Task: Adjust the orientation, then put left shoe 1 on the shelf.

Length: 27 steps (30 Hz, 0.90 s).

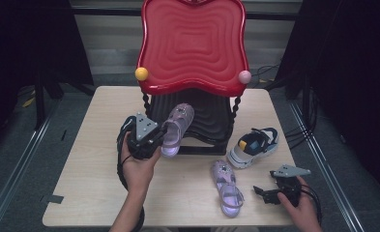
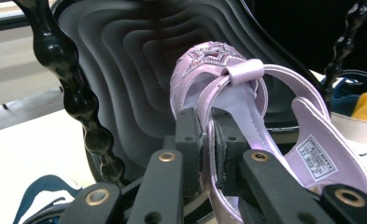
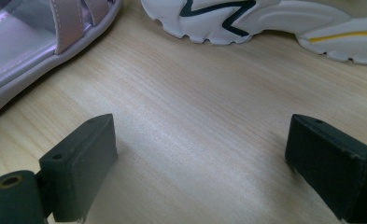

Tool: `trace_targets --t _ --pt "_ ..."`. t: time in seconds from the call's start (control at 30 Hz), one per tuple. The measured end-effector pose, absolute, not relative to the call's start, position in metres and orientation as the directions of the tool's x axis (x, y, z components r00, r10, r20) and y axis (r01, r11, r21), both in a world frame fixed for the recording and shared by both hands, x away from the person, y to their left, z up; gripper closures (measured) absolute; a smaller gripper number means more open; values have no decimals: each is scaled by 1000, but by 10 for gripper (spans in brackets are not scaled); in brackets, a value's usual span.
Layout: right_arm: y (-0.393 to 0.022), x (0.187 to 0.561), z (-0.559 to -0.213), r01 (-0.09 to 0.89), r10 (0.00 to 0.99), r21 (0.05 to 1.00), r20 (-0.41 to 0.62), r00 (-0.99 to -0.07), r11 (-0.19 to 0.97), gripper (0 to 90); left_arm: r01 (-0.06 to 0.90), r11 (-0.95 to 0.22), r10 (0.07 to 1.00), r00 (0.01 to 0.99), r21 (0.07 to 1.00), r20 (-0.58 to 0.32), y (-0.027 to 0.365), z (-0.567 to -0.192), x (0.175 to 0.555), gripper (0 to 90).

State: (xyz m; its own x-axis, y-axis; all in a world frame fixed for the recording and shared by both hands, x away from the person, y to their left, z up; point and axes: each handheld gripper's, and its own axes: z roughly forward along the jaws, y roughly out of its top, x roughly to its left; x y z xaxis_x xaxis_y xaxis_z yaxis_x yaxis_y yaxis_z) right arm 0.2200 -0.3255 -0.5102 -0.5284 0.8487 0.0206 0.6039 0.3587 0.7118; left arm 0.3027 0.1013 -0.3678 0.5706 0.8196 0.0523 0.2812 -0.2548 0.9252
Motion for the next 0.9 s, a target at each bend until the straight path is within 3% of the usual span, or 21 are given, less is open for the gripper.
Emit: trace_targets --t 0.9 --pt "-325 220 -510 604 848 711 20 -529 360 82 239 -171 898 437 956 51 80 -378 325 824"
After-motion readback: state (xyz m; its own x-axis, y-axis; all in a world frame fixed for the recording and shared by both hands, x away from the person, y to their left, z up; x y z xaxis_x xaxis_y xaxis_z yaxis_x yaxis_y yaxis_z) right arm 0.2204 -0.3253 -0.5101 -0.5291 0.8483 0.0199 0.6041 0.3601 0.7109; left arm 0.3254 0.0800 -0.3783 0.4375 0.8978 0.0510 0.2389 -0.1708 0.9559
